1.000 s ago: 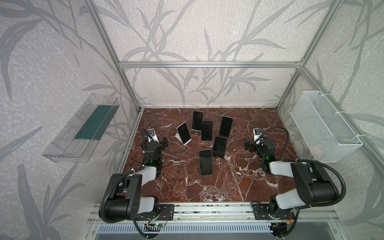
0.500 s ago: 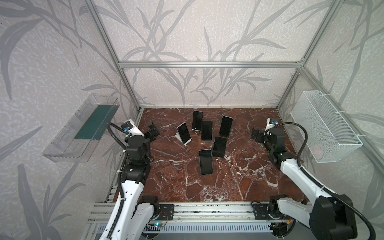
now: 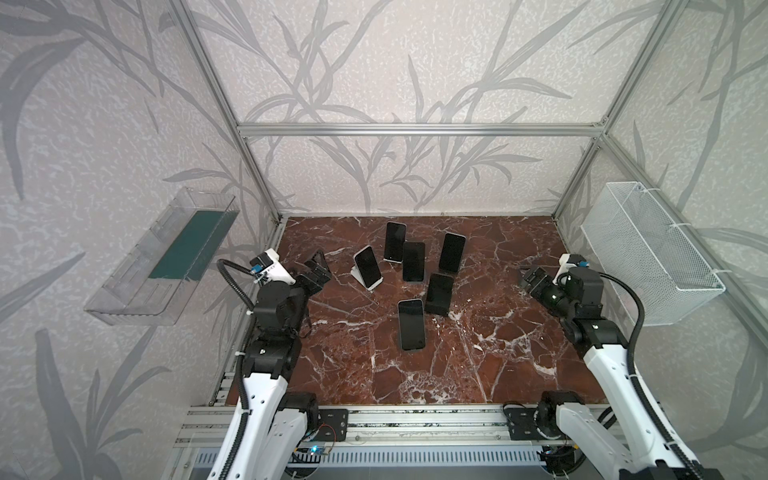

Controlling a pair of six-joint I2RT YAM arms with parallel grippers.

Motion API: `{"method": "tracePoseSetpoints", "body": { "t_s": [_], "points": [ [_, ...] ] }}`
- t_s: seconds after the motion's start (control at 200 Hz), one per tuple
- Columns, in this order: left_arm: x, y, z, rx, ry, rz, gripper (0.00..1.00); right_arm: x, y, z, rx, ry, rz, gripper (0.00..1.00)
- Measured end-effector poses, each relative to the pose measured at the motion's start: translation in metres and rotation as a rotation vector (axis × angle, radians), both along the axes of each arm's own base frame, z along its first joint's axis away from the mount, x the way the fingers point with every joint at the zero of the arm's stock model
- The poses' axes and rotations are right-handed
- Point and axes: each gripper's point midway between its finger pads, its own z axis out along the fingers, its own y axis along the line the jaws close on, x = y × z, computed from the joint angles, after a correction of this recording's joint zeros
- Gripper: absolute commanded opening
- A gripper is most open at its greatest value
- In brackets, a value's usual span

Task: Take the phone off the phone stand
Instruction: 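Raise left gripper toward the pink phone while right gripper reaches toward center phones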

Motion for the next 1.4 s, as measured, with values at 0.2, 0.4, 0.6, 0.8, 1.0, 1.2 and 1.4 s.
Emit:
{"method": "tracePoseSetpoints", "body": {
  "t_s": [0.2, 0.4, 0.6, 0.8, 1.0, 1.2, 1.4],
  "points": [
    [0.003, -0.003, 0.034, -0.114, -0.132, -0.015, 0.99, -0.007, 0.029, 0.0, 0.096, 0.021, 0.14, 0.87],
    [0.03, -0.028, 0.104, -0.133, -0.241, -0.16, 0.99, -0.022, 0.05, 0.005, 0.092, 0.065, 0.212, 0.87],
    [0.059, -0.032, 0.11, -0.152, -0.209, -0.171, 0.99, -0.049, 0.057, 0.022, 0.022, 0.036, 0.227, 0.79],
    [0.077, -0.023, 0.052, -0.191, -0.023, -0.107, 0.99, -0.074, 0.046, 0.021, -0.109, 0.024, 0.175, 0.72],
    [0.079, -0.024, 0.01, -0.216, 0.086, -0.094, 0.97, -0.086, 0.029, 0.006, -0.181, 0.071, 0.111, 0.8],
    [0.087, -0.033, -0.006, -0.277, 0.103, -0.137, 0.96, -0.089, 0.029, -0.003, -0.207, 0.105, 0.131, 0.82],
    [0.101, -0.047, -0.023, -0.331, 0.143, -0.207, 0.92, -0.08, 0.033, -0.005, -0.227, 0.101, 0.152, 0.83]
  ]
}}
